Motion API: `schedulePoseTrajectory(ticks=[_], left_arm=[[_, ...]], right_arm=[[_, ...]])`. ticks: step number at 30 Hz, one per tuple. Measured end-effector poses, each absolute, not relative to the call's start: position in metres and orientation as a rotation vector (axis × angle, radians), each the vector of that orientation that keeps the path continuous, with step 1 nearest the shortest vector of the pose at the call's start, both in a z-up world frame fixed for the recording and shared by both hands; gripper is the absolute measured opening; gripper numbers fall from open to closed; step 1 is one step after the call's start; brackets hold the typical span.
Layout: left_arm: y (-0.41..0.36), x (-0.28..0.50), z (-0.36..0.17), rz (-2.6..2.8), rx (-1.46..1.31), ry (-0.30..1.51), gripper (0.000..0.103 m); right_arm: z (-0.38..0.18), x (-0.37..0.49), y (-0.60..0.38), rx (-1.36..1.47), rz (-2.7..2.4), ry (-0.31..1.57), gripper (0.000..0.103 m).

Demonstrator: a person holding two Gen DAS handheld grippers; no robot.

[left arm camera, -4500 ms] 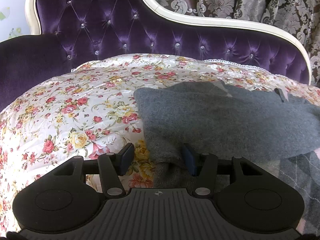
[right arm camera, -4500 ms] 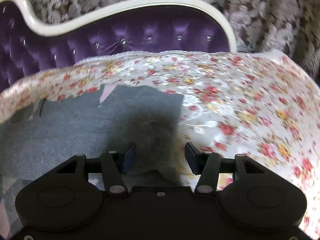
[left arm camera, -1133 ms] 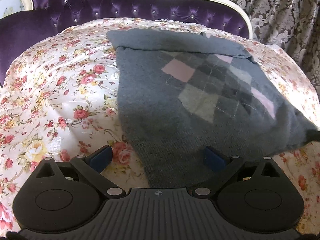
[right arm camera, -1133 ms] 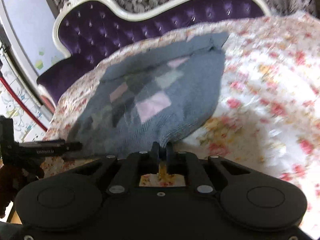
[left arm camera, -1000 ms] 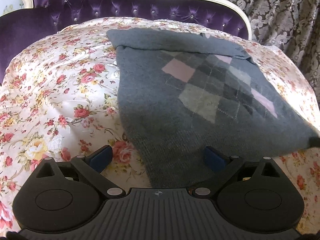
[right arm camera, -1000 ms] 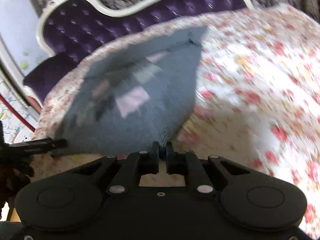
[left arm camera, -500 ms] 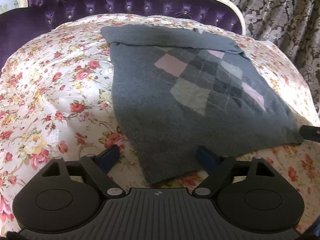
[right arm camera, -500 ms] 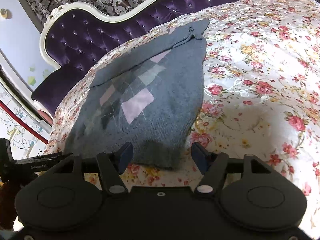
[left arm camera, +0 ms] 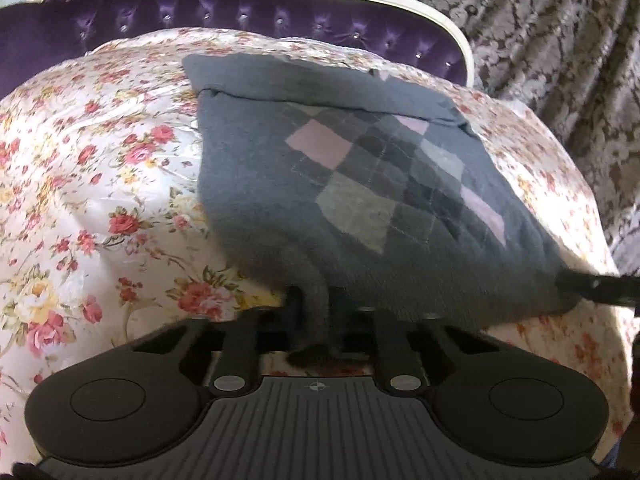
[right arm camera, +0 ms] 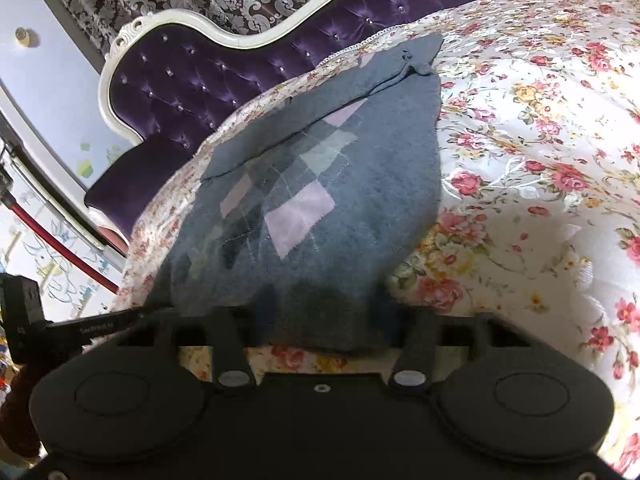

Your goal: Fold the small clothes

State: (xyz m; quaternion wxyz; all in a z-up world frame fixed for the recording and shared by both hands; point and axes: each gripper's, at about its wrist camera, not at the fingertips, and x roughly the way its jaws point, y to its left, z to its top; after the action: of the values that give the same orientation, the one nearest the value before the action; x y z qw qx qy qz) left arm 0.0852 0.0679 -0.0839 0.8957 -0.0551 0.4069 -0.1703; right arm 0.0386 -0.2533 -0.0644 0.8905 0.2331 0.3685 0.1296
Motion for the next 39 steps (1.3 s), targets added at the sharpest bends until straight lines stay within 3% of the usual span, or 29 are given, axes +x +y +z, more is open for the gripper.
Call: schedulePoseTrajectory(ticks=[1, 12, 23, 31, 39], left_arm=[[0.070, 0.085, -0.084, -0.358, -0.129, 0.843, 0.008], [0.083, 0.092, -0.031, -0.374, -0.209, 0.674, 0.007], [0.075, 0.185, 0.035, -0.391, -0.208, 0.485, 0.007], [0.063, 0.278, 0.042, -0.365, -0.244, 0.519, 0.007], [0.058, 0.379, -0.003, -0.303, -0.285, 0.695, 0.007]], right_arm=[[-0.065, 0.039, -0.253, 0.469, 0.261, 0.781, 0.013], [-0.023, 0.050, -0.269, 0.555, 0.304, 0.612, 0.013], [0.031, 0.159, -0.296, 0.543, 0.343, 0.420, 0.013], [0.033, 0.265, -0.302, 0.503, 0.297, 0.376, 0.012], [-0.010, 0.362, -0.308, 0.510, 0.195, 0.476, 0.012]])
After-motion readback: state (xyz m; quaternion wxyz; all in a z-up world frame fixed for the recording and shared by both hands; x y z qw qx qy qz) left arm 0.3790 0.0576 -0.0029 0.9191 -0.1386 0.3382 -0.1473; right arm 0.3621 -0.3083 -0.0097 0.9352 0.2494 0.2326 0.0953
